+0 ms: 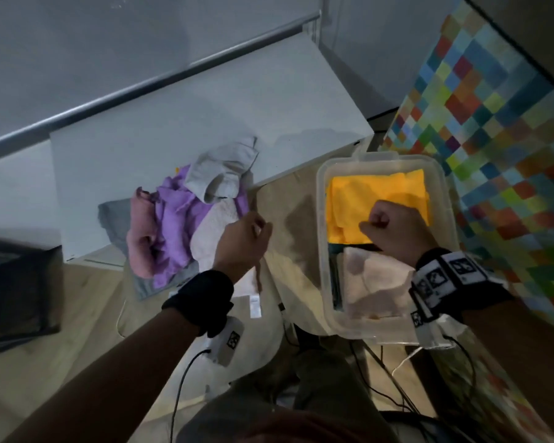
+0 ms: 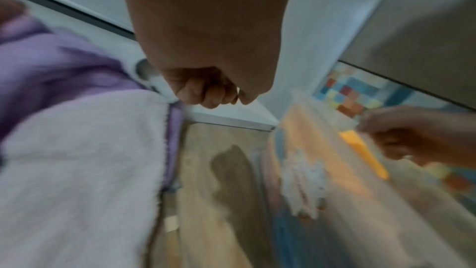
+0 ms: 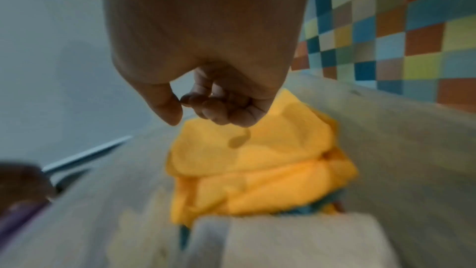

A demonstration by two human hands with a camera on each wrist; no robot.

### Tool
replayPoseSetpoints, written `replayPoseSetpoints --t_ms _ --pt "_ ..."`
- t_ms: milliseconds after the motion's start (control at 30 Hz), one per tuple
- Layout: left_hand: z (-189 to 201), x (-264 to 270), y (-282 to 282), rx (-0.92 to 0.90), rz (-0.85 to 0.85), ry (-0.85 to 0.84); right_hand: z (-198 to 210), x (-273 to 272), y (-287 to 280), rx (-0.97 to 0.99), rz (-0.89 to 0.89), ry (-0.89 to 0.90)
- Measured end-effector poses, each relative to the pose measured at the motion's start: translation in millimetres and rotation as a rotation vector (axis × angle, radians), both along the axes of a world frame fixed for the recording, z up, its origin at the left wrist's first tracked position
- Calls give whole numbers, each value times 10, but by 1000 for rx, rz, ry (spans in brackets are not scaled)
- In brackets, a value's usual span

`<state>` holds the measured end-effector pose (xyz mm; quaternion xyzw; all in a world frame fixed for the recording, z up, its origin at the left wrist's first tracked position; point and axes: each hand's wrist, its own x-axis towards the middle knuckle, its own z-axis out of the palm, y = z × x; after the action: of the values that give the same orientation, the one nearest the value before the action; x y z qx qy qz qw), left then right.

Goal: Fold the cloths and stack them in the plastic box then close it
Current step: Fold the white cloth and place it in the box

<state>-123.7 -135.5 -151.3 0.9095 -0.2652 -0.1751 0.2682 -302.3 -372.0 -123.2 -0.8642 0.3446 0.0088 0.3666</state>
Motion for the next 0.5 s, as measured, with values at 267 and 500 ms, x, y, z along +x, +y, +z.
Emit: replayPoseSetpoints --t_ms 267,500 --pt "-762 529 833 280 207 244 442 820 692 257 140 -177" --pt "-1011 648 1015 169 337 362 -58 1446 1434 348 272 107"
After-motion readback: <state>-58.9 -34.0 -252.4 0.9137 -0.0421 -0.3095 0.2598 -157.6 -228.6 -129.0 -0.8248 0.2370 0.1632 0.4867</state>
